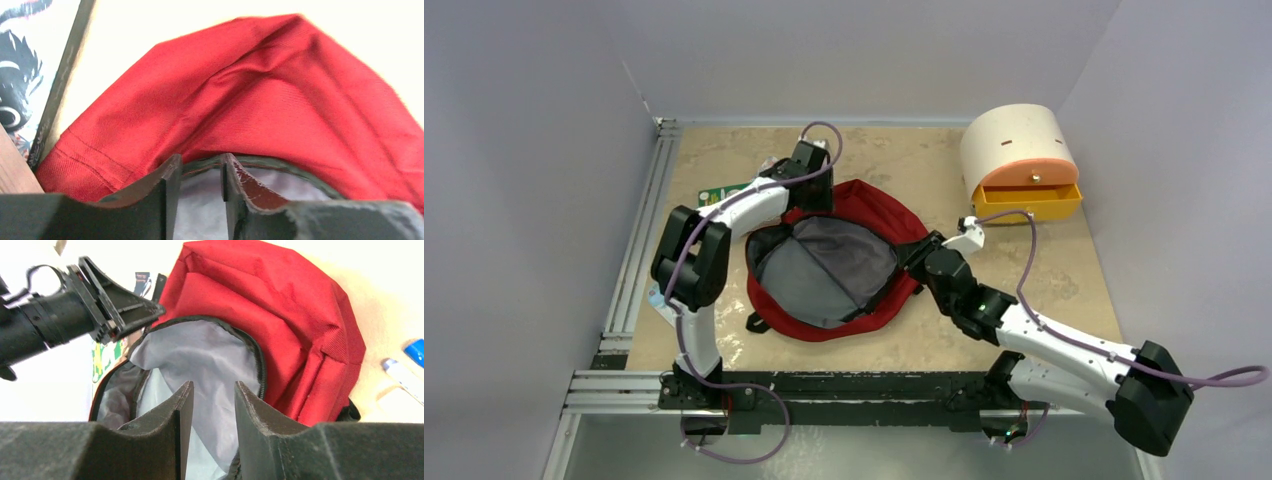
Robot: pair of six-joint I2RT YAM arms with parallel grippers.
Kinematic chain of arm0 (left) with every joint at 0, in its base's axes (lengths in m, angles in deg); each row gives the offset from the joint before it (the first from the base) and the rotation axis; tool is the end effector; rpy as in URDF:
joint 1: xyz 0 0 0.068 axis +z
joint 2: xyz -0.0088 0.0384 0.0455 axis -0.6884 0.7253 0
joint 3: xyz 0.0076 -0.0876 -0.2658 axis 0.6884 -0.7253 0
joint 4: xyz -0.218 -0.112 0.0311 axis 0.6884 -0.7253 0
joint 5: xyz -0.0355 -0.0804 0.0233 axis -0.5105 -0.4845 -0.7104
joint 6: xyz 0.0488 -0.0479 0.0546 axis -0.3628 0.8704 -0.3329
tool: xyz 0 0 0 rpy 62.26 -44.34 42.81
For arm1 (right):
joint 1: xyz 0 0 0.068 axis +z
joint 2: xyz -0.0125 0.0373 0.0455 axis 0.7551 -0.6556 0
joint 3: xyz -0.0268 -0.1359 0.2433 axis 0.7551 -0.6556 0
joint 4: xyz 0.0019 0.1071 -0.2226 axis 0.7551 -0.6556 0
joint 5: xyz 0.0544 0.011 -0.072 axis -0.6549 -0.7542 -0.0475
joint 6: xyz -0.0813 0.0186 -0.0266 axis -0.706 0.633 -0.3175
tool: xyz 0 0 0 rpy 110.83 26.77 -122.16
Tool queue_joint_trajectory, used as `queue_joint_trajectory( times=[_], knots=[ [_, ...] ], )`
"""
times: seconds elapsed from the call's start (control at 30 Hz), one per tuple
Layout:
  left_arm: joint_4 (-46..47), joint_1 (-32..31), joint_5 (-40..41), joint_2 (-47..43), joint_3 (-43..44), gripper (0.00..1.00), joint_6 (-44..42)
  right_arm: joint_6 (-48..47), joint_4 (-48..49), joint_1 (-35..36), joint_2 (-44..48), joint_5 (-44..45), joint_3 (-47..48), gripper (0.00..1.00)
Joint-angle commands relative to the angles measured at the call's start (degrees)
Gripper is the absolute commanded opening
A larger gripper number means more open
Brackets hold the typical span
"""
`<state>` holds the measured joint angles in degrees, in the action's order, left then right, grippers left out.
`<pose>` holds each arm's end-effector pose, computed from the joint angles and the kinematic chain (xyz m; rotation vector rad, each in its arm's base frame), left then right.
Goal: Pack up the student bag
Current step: Unzip the student bag at the center of the board.
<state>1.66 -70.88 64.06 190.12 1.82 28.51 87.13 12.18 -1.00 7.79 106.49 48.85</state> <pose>0.3954 -0.2011 0.1825 -0.0653 2.5042 -0.3745 0.1866 0.1408 0.2409 0.6385 1.7916 0.7553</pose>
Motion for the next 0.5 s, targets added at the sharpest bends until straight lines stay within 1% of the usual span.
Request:
queue_joint_trajectory(
  times=[0.0, 0.1, 0.23, 0.33, 0.47],
  knots=[
    [-0.81, 0.48, -4.20, -7.20, 7.16, 0.36, -3.68, -7.78, -0.46, -0.17, 1.32, -1.22, 4.43, 0.39],
    [-2.07, 0.48, -3.17, -9.64, 7.87, 0.38, -3.90, -11.16, -0.38, -0.13, 1.52, -3.26, 5.57, 0.41],
    [-2.53, 0.57, -2.46, -14.56, 5.45, 0.41, -3.39, -14.63, -0.19, -0.13, 1.81, -5.88, 6.74, 0.44],
    [-3.12, 1.04, -0.71, -20.05, 2.02, 0.43, -2.05, -16.22, -0.33, -0.13, 2.15, -6.82, 7.21, 0.47],
    [-3.52, 1.59, -0.27, -27.99, -5.63, 0.44, -0.03, -17.32, -2.95, -0.13, 1.23, -6.87, 8.86, 0.50]
  ],
)
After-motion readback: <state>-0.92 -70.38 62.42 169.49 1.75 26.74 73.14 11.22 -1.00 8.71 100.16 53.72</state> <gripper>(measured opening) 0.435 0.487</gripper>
